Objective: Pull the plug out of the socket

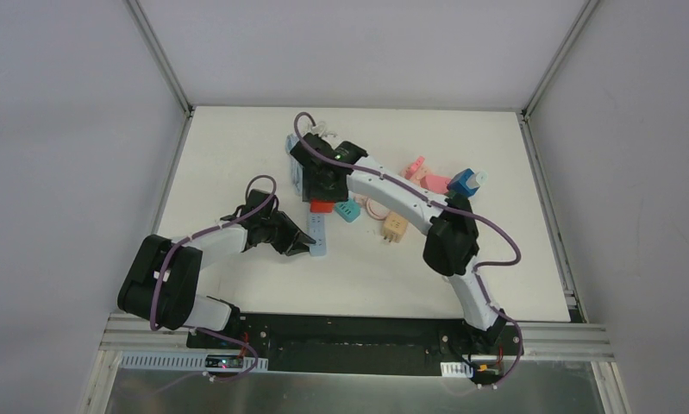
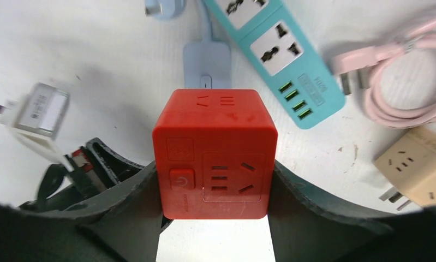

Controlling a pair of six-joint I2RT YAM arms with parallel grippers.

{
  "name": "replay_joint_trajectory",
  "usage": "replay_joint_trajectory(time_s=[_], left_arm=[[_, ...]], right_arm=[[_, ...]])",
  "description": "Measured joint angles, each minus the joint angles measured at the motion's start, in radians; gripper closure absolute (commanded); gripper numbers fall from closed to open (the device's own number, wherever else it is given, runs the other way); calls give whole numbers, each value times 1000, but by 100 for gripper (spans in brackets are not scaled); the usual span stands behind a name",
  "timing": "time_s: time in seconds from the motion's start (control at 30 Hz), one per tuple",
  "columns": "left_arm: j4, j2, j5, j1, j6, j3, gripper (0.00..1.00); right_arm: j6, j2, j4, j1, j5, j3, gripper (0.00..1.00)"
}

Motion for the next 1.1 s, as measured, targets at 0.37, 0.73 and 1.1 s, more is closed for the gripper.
replay_joint_trajectory(time_s=[0.37, 0.73, 1.1], left_arm=[[-165, -5, -57, -31, 86, 129, 37], [-475, -105, -243, -34, 240, 404, 15], [-676, -195, -391, -34, 399, 556, 18]], right_arm=[[5, -432, 184, -50, -9, -451, 100], [-18, -786, 259, -116, -227, -996, 78], [58, -816, 303, -115, -410, -1172, 49]])
